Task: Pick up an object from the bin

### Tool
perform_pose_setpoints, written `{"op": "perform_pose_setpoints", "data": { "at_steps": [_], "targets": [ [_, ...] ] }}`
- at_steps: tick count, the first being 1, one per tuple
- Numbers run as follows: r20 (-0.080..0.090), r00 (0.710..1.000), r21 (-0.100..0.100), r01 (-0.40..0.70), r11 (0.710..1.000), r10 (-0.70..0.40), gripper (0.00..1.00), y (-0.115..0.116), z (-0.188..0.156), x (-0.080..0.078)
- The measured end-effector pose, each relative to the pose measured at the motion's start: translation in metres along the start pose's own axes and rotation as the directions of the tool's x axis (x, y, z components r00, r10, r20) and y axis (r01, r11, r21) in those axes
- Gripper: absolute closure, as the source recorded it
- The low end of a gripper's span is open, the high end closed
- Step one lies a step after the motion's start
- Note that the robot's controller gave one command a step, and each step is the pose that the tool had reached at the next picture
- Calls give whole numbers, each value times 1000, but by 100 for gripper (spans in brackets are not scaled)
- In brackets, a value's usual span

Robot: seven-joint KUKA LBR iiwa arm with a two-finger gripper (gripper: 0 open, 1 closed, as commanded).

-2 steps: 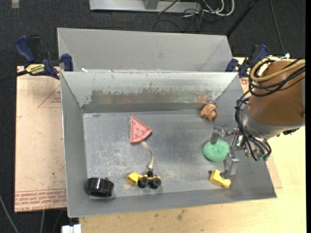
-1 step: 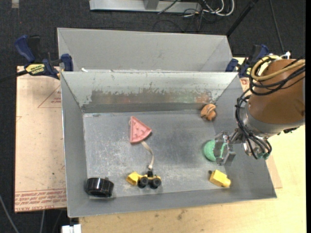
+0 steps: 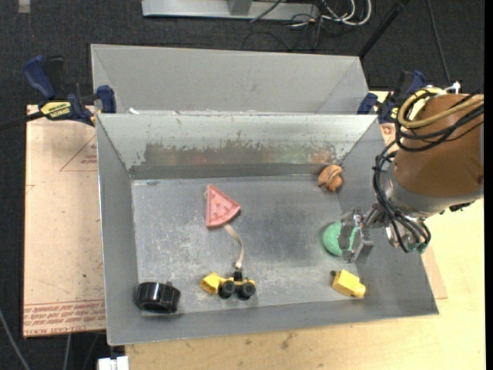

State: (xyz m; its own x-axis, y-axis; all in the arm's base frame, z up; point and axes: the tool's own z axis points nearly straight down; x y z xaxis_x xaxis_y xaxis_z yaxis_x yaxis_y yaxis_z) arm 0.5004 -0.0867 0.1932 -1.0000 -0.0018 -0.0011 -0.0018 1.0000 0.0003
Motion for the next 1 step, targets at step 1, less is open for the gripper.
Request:
{"op": "perform_pose_setpoints", "data": {
  "at_steps": [1],
  "targets": [
    [-2, 1000, -1, -20, 1000, 20, 100, 5, -39, -2]
  ]
}}
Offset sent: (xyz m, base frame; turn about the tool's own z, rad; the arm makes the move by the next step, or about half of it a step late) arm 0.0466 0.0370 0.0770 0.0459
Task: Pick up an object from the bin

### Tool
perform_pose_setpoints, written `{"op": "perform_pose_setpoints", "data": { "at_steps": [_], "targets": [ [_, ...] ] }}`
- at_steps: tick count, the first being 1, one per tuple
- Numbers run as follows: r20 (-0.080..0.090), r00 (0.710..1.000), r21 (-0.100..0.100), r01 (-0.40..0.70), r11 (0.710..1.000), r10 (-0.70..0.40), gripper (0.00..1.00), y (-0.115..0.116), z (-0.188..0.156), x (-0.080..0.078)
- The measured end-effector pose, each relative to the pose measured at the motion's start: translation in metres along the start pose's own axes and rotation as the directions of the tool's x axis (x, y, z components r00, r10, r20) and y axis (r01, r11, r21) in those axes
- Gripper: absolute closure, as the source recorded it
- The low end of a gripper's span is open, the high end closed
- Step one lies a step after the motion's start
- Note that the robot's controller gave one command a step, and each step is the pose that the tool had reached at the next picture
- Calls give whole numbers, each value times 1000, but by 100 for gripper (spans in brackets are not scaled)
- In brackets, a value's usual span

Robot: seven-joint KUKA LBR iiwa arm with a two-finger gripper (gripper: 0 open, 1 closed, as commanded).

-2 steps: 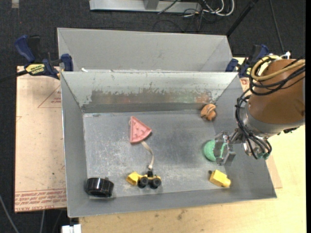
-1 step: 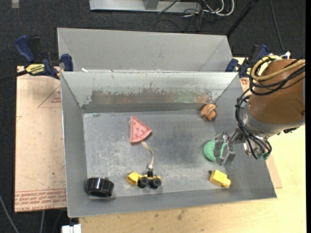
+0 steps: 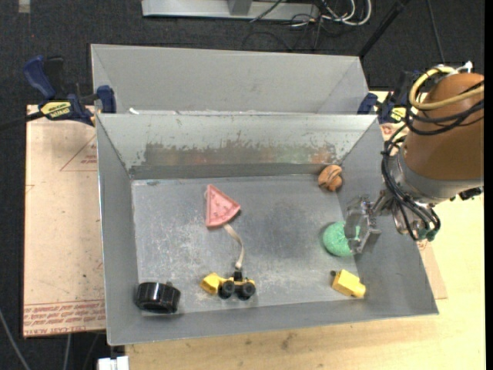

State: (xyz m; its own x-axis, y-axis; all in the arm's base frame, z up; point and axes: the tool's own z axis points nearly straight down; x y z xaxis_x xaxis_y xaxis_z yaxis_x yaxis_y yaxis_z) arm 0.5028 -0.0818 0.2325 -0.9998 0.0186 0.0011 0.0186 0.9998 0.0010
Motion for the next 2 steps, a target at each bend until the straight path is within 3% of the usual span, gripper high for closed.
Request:
{"op": "perform_pose_setpoints", "data": {
  "at_steps": [1, 2],
  "targets": [
    [5, 1000, 0, -23, 1000, 23, 0, 34, -38, -45],
    [5, 1000, 0, -23, 1000, 23, 0, 34, -38, -45]
  ]
}}
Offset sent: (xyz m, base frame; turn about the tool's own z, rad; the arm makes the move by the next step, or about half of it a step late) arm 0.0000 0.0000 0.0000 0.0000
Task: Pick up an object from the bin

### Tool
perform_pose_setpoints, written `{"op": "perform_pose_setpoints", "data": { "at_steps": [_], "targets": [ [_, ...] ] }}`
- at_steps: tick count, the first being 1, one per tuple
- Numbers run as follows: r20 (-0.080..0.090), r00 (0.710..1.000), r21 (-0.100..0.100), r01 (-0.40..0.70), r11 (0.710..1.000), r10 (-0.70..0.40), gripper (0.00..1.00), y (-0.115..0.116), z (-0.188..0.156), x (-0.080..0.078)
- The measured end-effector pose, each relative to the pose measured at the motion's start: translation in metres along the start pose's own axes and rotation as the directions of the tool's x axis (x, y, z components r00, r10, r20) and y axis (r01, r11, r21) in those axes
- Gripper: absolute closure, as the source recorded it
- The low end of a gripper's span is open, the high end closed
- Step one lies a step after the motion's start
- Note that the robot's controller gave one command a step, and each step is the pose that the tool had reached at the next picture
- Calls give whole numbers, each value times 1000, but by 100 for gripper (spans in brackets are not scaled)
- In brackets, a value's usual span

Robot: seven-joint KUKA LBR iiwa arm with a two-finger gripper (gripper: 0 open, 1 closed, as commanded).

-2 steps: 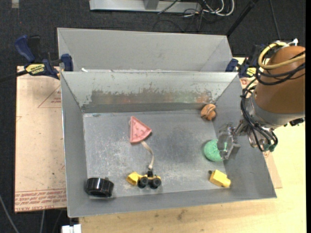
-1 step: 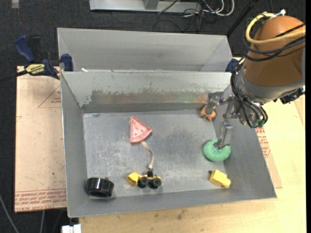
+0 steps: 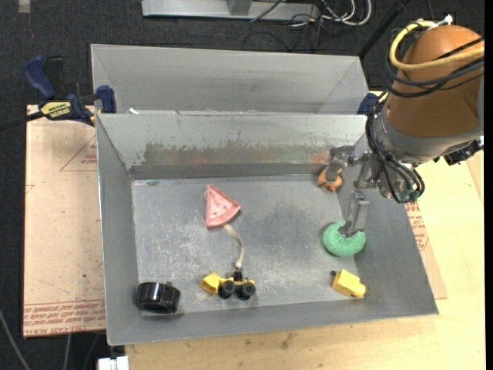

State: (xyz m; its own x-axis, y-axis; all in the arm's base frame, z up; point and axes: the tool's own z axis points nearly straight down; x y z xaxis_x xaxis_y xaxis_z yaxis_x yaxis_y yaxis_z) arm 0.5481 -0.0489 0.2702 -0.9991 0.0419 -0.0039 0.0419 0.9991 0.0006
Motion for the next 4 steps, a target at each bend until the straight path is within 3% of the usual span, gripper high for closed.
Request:
{"op": "perform_pose_setpoints", "data": {
  "at_steps": [1, 2, 3, 4],
  "targets": [
    [3, 999, -1, 53, 999, -53, 0, -36, 36, 36],
    [-6, 999, 1, 48, 999, -48, 0, -59, 61, 42],
    [3, 1000, 0, 2, 1000, -2, 0, -44, 119, 51],
    [-4, 1000, 0, -3, 1000, 3, 100, -60, 149, 58]
  ]
}}
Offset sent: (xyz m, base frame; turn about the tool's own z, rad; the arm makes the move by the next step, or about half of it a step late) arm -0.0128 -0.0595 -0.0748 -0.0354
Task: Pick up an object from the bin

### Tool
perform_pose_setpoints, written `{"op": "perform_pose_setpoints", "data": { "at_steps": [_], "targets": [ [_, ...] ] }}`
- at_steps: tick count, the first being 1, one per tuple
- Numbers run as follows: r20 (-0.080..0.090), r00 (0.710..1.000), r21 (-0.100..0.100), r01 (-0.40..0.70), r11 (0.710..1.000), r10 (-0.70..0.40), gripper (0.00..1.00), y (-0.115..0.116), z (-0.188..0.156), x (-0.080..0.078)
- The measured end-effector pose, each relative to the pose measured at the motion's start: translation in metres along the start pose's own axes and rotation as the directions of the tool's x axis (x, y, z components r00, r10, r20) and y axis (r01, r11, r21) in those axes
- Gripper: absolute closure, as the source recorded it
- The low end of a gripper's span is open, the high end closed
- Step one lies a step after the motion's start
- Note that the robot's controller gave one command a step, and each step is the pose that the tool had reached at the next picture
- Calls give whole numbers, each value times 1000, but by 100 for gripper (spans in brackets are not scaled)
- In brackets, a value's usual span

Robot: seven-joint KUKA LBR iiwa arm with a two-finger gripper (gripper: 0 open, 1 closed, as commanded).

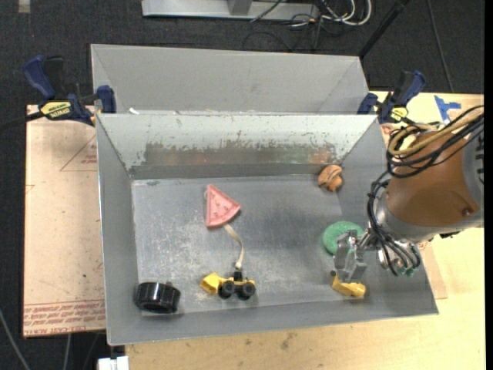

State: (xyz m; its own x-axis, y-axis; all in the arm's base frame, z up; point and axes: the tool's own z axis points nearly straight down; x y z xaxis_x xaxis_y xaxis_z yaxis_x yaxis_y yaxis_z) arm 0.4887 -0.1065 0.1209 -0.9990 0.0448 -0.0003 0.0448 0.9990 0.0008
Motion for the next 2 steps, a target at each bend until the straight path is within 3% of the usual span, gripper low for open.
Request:
{"op": "perform_pose_setpoints", "data": {
  "at_steps": [1, 2],
  "targets": [
    [0, 1000, 0, 1, 1000, -1, 0, 0, 0, 0],
    [0, 1000, 0, 1, 1000, -1, 0, 0, 0, 0]
  ]
}}
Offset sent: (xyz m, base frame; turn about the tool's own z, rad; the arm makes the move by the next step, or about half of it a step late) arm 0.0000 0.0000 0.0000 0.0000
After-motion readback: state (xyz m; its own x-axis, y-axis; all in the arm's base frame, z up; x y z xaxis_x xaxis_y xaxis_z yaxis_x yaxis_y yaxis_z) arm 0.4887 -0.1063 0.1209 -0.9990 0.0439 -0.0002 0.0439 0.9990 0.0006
